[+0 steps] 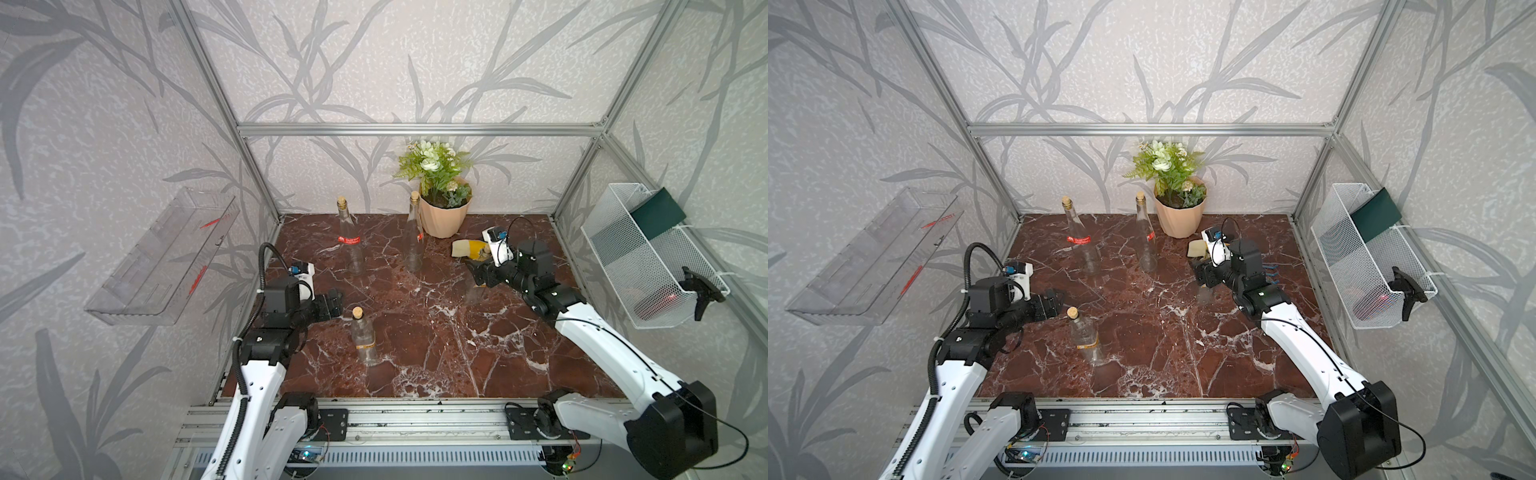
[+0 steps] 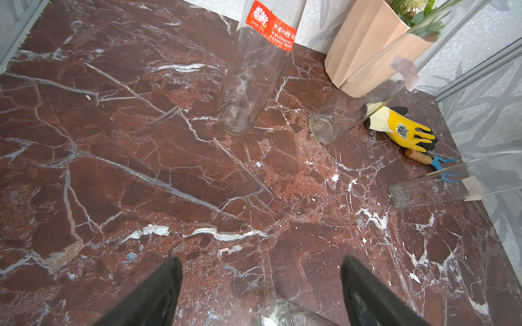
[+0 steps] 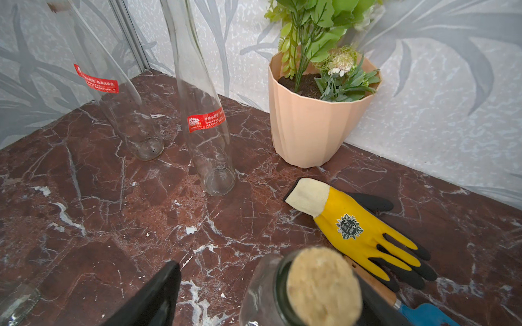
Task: Remove the label from the bottle
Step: Move the bottle to the center of the board.
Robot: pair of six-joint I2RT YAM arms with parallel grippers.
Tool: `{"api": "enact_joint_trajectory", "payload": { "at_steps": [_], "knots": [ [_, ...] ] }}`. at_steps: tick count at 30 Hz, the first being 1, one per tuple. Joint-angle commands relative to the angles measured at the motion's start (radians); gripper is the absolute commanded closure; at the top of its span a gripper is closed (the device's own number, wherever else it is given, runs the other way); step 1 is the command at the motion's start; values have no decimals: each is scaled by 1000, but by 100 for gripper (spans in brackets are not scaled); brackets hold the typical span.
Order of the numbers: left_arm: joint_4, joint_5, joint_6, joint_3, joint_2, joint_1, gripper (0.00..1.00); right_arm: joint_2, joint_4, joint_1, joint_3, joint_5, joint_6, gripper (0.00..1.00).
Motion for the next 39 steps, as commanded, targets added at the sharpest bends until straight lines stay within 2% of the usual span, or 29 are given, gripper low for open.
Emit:
{"api": "enact_joint_trajectory", "payload": {
  "at_steps": [1,13,19,29,39],
  "knots": [
    [6,28,-24,-21,-2,-3,11,18,53,2,30,-8,-10,19],
    [28,28,-30,-31,19,-3,11,54,96,-8,28,-2,-11,54],
    [45,28,-40,-38,30,-3,11,60,116,-5,37,-21,-2,68],
    [86,29,-60,-56,46,-3,11,171,184,79,154,78,-12,77],
    [111,32,-76,-75,47,-5,12,292,330,95,223,156,25,78]
  ]
}}
